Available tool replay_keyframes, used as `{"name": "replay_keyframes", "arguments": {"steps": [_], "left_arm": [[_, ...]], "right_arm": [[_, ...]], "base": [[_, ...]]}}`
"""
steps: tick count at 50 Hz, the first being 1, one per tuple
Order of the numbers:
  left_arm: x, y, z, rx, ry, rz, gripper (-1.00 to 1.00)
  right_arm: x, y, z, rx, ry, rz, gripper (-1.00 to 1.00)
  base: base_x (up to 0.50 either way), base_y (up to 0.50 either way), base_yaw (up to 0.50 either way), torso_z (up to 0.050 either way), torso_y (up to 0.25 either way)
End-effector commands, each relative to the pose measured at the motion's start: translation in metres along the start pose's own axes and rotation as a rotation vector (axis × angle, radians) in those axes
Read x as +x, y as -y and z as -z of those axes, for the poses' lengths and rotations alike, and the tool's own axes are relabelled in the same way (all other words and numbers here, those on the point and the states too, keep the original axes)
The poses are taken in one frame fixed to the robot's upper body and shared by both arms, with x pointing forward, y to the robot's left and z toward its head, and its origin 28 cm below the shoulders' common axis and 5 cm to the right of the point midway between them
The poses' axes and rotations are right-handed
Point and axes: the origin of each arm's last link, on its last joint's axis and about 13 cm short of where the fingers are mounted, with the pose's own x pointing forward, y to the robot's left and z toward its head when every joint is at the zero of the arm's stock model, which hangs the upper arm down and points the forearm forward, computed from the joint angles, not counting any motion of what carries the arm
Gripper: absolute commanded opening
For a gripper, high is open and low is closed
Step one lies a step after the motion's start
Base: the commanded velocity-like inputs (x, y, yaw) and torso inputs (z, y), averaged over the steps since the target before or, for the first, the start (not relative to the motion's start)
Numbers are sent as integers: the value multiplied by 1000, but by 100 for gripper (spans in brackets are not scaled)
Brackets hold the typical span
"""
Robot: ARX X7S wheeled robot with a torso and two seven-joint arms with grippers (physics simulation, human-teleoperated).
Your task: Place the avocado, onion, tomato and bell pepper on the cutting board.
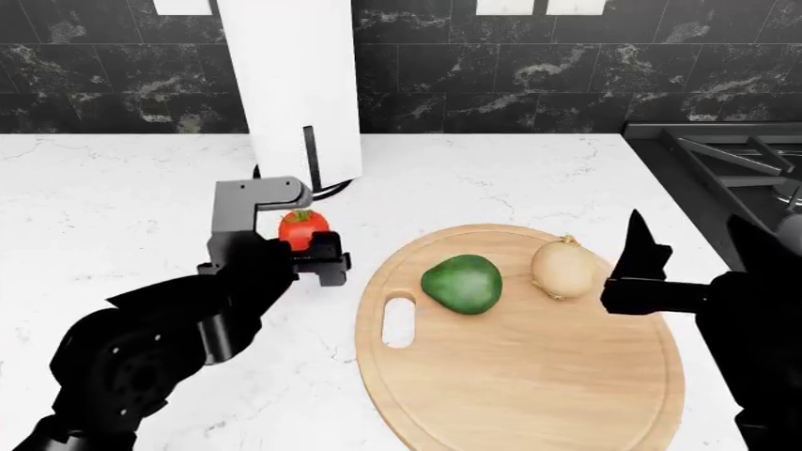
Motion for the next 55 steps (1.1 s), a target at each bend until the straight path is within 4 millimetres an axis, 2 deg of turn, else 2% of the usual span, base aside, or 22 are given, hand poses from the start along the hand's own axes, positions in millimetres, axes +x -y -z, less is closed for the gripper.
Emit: {"name": "replay_keyframes", "arguments": {"steps": [1,9,13,16,21,38,55], "left_arm": [[-14,2,-7,-40,61,18,-100],[-30,5,-11,-14,116,84,-100],[-40,8,-9,-15,75,176,-100],[-47,8,-13,1,113,196,-100],[-57,10,-13,78,132,330,-100],[-90,17,-20,193,205,474,-100],[-109,20,-17,304,240,623,-100]], "right_arm": [[-7,2,0,-4,2,14,100],[-11,2,-7,-15,18,19,100],[-11,2,-8,-19,21,21,100],[-14,3,-12,-24,30,21,100],[-17,6,-12,-28,36,28,100],[-20,8,-10,-21,44,39,100],[-17,6,-10,-16,38,34,100]], "base": [[0,0,0,0,0],[0,0,0,0,0],[0,0,0,0,0],[0,0,0,0,0],[0,0,0,0,0],[0,0,0,1,0],[0,0,0,0,1]]}}
